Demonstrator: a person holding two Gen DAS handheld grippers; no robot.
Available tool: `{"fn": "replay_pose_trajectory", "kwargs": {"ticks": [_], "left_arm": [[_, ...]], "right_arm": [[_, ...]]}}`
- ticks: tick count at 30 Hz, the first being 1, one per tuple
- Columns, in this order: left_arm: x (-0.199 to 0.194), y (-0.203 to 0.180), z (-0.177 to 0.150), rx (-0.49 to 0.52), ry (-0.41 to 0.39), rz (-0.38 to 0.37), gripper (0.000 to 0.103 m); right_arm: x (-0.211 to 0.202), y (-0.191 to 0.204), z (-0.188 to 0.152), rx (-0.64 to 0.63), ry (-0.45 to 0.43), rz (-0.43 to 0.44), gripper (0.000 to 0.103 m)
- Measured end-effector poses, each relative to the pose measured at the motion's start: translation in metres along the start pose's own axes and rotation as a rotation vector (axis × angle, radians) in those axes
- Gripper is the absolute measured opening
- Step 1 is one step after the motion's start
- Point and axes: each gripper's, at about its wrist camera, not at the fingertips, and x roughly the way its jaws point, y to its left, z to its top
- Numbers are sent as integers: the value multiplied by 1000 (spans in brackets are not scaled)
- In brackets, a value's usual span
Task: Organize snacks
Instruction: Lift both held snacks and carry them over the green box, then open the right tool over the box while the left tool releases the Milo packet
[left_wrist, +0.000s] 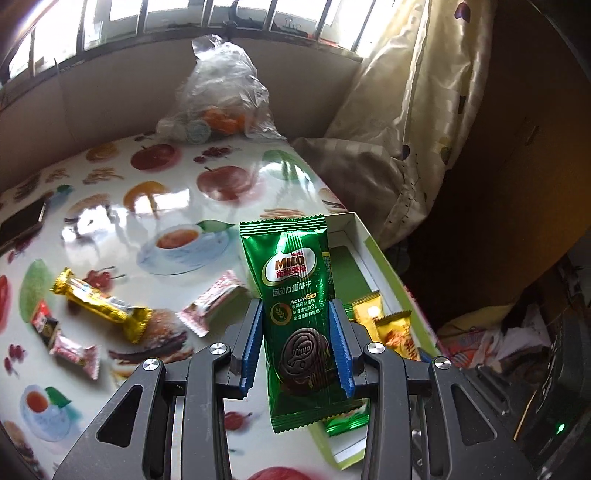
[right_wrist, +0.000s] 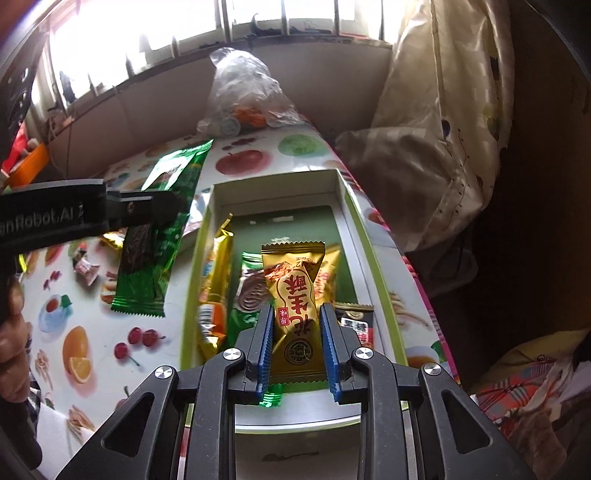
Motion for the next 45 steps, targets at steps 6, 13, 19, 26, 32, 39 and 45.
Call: {"fn": "replay_pose_trajectory", "kwargs": {"ticks": [6, 13, 19, 26, 32, 39, 45], "left_arm": [[17, -10, 3, 17, 29, 0, 36], [37, -20, 3, 39, 56, -2, 36], [47, -26, 2, 50, 71, 5, 36], [57, -33, -1, 62, 89, -1, 36], [64, -33, -3, 62, 106, 5, 36], [67, -31, -5, 57, 117, -3, 36], [67, -33, -7, 59, 121, -5, 36]], "right_arm": [[6, -10, -1, 13, 16, -8, 24], [14, -17, -3, 24, 27, -18, 24], [20, -23, -6, 34, 38, -30, 24], [23, -26, -7, 37, 35, -37, 24], [25, -28, -8, 39, 39, -32, 24], [25, -27, -9, 39, 35, -28, 27], [25, -26, -10, 35, 36, -31, 31]]}}
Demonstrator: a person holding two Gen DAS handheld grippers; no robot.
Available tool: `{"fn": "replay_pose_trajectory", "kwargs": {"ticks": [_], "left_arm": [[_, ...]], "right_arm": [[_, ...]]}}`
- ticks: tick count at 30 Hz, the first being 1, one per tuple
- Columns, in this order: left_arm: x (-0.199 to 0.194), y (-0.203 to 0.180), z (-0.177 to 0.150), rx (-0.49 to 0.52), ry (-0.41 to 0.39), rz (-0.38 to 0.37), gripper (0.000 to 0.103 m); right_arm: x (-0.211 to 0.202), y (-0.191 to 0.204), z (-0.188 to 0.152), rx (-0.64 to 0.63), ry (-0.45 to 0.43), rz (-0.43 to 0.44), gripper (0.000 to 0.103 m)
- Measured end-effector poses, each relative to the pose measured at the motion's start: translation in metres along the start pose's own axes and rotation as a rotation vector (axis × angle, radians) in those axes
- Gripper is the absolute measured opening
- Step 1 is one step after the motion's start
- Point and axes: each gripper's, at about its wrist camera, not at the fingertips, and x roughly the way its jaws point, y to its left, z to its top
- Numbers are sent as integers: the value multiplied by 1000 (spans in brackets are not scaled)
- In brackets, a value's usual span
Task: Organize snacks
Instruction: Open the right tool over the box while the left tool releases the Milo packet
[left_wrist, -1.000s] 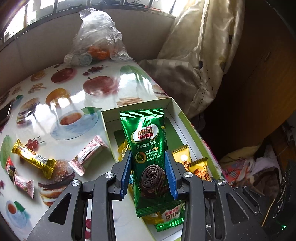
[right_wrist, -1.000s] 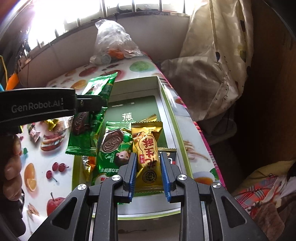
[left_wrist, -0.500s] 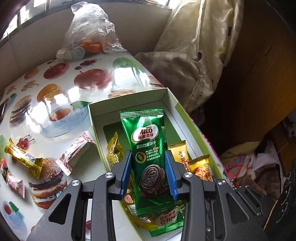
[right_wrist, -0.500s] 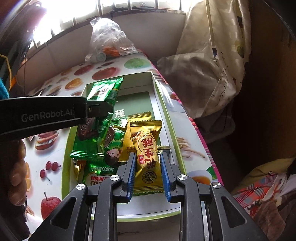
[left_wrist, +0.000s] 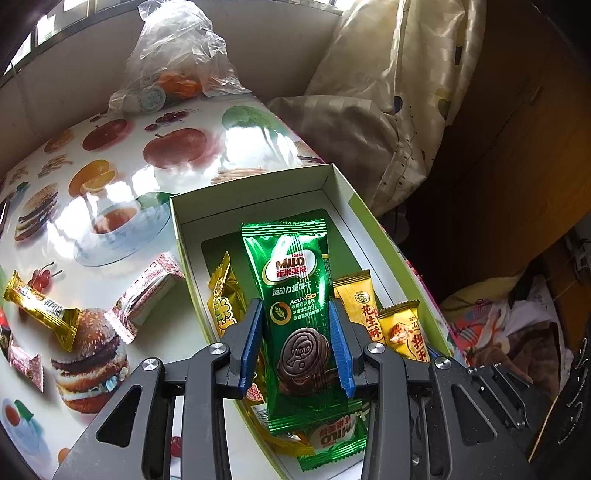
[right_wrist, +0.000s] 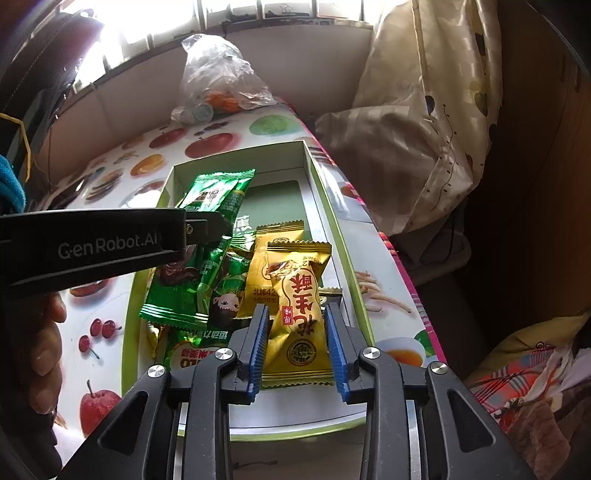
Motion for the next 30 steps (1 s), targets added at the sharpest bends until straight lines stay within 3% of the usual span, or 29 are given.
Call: {"fn": "replay_pose_trajectory", "kwargs": {"ticks": [12, 17, 20, 30], "left_arm": [[-5, 2, -2, 2, -2, 3, 39], [-12, 3, -3, 2, -16, 5, 40], [-18, 2, -5, 8, -32, 3, 46], [-35, 5, -11, 6, -62, 1, 46]], "right_arm": [[-6, 4, -1, 1, -13, -10, 41], [-10, 6, -1, -2, -22, -13, 43], [-13, 8, -2, -3, -28, -16, 45], [-23, 11, -3, -6, -46, -33, 48]]}}
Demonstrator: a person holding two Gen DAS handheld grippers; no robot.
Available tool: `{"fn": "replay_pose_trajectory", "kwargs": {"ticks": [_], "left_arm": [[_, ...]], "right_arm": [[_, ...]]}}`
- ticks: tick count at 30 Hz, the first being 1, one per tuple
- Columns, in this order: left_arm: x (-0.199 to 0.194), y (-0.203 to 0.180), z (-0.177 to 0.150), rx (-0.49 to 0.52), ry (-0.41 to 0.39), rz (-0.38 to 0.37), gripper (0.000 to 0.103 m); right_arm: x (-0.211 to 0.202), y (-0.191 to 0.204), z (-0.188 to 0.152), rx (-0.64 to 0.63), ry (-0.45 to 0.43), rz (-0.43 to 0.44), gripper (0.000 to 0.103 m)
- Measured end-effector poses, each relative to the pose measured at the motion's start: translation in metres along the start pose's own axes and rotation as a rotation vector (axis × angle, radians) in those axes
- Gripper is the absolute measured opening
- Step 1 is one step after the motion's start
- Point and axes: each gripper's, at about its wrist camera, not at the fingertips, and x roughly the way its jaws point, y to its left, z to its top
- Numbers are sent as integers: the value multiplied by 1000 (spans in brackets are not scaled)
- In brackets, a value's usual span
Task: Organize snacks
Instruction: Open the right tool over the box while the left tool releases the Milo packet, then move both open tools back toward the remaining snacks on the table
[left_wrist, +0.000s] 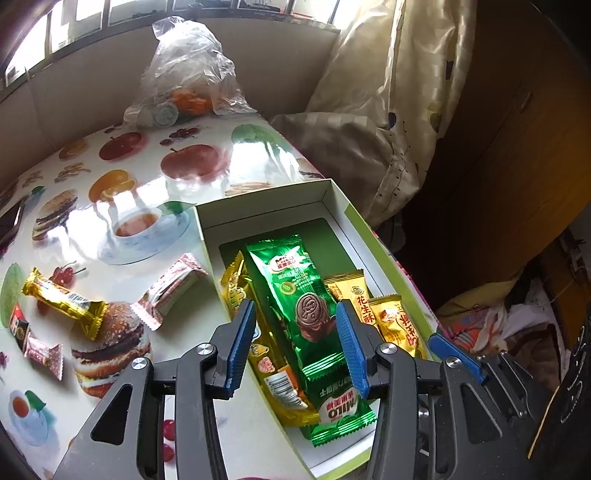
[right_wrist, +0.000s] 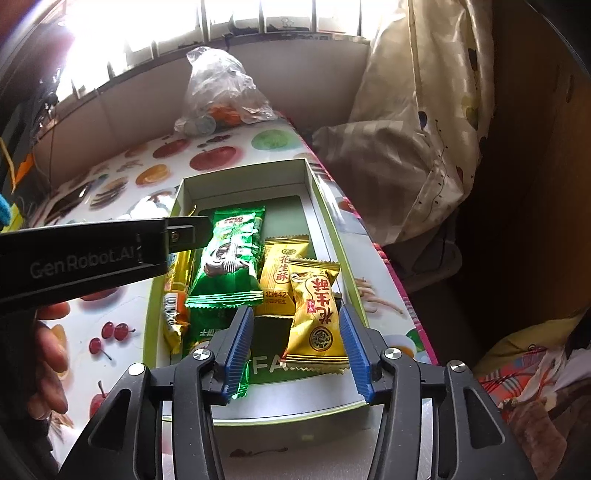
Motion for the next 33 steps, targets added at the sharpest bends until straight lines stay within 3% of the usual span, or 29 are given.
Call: {"fn": "replay_pose_trajectory", "kwargs": {"ticks": [20, 33], "left_arm": [[-49, 22, -26, -8, -82, 45, 46], [-74, 77, -57, -111, -109, 104, 46]], "right_arm": [[-22, 20, -1, -27, -51, 12, 49], [-28, 51, 5, -63, -87, 93, 49]]}}
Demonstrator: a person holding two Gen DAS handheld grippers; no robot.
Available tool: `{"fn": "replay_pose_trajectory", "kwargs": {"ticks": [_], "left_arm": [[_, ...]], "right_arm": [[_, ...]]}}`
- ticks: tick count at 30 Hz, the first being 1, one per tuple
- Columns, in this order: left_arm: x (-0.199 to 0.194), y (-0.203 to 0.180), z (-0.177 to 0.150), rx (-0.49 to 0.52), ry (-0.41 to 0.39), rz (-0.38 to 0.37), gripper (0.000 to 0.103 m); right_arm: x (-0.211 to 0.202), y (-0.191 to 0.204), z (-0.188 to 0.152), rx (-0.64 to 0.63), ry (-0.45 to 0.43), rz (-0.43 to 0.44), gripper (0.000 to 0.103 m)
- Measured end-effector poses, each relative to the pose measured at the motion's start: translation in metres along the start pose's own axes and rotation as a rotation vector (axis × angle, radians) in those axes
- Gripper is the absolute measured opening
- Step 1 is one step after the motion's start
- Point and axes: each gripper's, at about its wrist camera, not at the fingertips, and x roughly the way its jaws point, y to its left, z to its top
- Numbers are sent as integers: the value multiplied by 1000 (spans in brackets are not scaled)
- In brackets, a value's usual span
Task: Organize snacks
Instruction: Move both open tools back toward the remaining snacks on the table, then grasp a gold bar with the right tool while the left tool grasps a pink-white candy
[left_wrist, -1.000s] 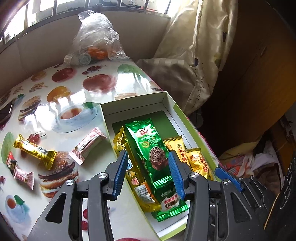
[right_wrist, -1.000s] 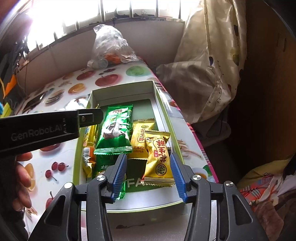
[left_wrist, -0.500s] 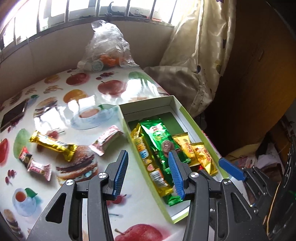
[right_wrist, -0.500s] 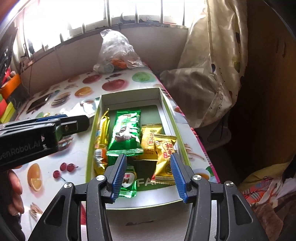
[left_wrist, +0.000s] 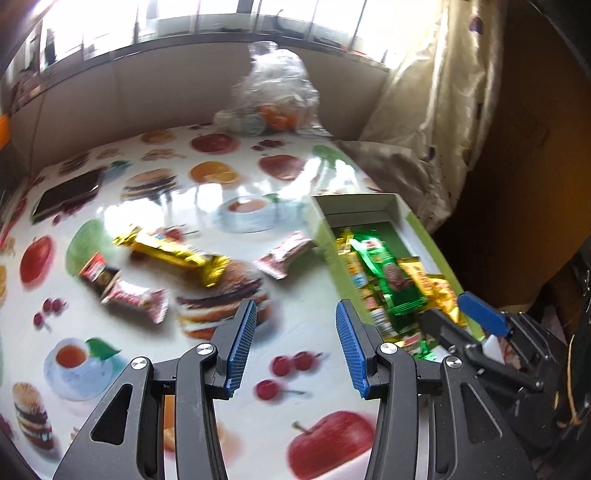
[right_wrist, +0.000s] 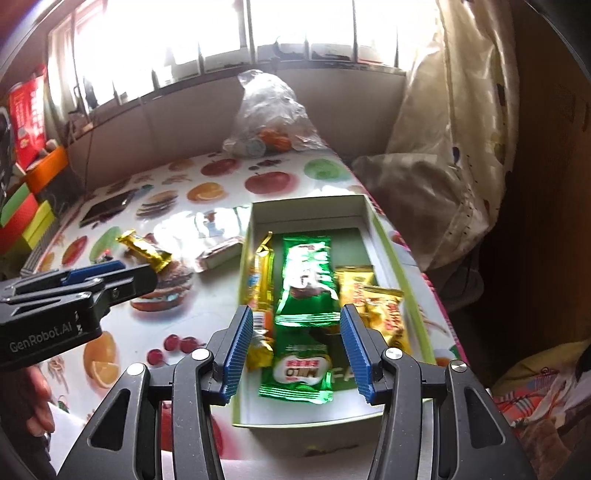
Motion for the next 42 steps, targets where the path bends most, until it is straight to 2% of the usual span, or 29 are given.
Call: {"fn": "replay_pose_trajectory", "kwargs": {"ticks": [9, 22, 34, 38, 42], "left_arm": [[-9, 53, -12, -95, -7, 78, 46], [-7, 121, -19, -225, -4, 149, 46], [7, 155, -18, -315, 26, 146, 47], [15, 161, -12, -348, 36, 124, 54], [24, 163, -5, -373, 44, 122, 54]], "right_arm": [[11, 26, 7, -40, 5, 55, 49], [36, 67, 15, -118, 40, 126, 49], [74, 109, 35, -194, 85, 212, 49], [86, 119, 45, -208, 95, 231, 49], [101, 127, 52, -226, 109, 234, 49]]}}
